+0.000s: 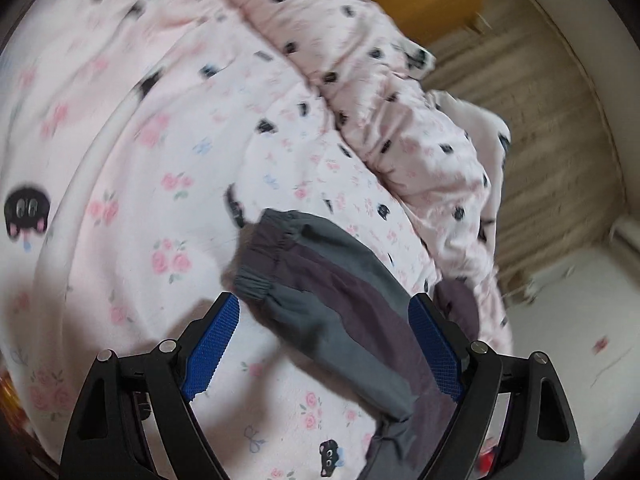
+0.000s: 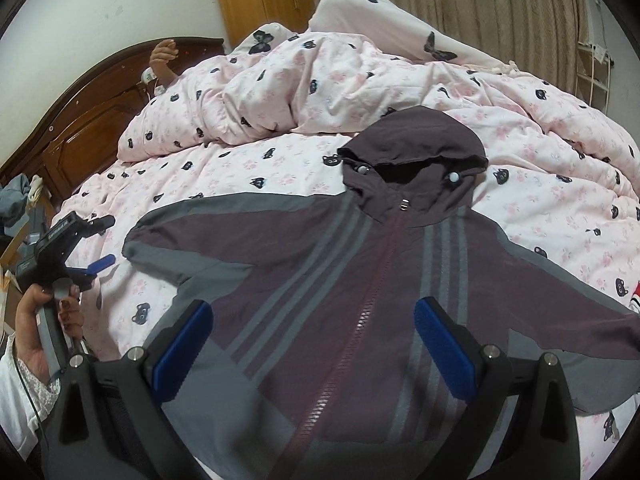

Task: Fold clothes
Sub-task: 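Grasp the grey sleeve cuff with the left gripper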

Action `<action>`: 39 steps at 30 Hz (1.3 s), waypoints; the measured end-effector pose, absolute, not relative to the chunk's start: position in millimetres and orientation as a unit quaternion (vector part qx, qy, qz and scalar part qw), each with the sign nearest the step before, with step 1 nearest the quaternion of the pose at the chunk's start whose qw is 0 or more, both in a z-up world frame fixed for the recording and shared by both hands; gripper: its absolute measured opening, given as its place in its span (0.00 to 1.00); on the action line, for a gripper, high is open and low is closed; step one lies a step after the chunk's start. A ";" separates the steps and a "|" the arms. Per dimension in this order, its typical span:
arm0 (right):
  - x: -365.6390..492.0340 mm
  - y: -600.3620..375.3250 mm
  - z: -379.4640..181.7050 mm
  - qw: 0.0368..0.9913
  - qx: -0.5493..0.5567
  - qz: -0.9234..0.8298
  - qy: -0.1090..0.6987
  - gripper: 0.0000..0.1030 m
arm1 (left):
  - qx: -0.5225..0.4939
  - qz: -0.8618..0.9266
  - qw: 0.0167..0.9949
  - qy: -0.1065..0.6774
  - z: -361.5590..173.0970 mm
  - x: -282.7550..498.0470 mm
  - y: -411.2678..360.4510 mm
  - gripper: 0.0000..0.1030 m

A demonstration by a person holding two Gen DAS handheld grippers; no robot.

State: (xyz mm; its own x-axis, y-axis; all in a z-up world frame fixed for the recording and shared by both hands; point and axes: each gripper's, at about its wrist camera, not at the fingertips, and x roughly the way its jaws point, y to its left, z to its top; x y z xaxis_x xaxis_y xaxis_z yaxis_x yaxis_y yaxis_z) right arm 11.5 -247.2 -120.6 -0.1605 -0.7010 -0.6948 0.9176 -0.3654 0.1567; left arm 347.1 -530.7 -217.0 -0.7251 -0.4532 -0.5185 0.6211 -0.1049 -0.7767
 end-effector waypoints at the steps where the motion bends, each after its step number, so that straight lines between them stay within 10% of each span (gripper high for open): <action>1: 13.2 -247.9 -120.2 0.542 0.354 -0.746 0.155 0.99 | 0.066 -0.733 0.355 0.577 -221.2 350.5 -531.5 0.81; 22: 21.6 -256.6 -128.3 0.535 0.366 -0.740 0.179 0.99 | 0.055 -0.705 0.337 0.621 -246.9 333.8 -552.9 0.79; 39: 24.1 -253.1 -132.7 0.535 0.376 -0.733 0.185 0.99 | 0.045 -0.712 0.367 0.598 -244.2 341.2 -561.1 0.23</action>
